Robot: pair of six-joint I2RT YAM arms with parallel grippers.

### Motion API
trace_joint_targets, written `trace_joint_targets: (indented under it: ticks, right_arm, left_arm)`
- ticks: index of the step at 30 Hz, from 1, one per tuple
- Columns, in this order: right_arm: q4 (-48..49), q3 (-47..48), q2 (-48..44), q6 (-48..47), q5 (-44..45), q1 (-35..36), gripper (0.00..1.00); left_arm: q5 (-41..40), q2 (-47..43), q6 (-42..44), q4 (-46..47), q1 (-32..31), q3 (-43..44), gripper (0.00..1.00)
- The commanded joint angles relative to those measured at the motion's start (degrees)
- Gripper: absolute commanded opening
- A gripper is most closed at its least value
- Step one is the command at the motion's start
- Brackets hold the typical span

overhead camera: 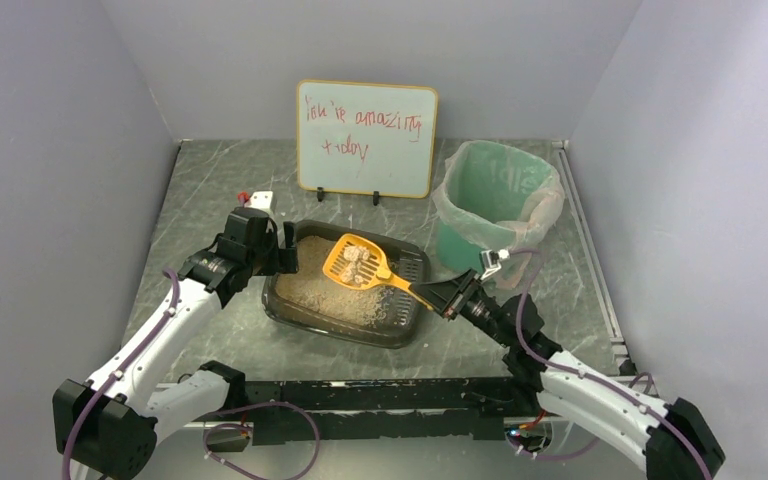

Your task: Clean the litter box

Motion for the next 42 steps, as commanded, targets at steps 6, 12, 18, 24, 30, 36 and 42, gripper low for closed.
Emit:
trace_joint_targets:
  ticks: [6,12,18,24,30,36,42]
  right_arm:
    - [-24.7,16.0,-13.8,-7.4,9.0,-1.0,0.0]
    - [-38.8,27.2,-17.5,-12.9,18.7,-1.0,0.0]
    - [-49.4,37.7,-18.9,-16.8,27.2,-1.0,0.0]
    - [-60.3,46.2,-19.9,-20.6,35.5,-0.9,0.0]
    - [-72.4,54.0,-17.9,-28.3,43.6,-0.9,0.0]
    - [-80.5,59.7,-12.3,-36.4,49.6,-0.8,0.0]
    - [-87.1,66.7,-4.9,-42.5,53.7,-0.9,0.0]
  left_arm:
    - [0.6,-1.5,0.6,1.1,0.2,0.0,0.9]
    - [0.9,-1.6,0.6,1.3,0.2,-0.1,0.9]
    - [1.0,-1.8,0.7,1.3,0.2,-0.1,0.9]
    - [1.4,-2.1,0.6,1.3,0.2,-0.1,0.91]
    - [2.0,-2.4,0.7,1.5,0.2,-0.3,0.9]
    - [2.1,-2.4,0.8,1.5,0.2,-0.2,0.91]
    - [2.4,-2.5,1.0,1.6,0.2,-0.2,0.91]
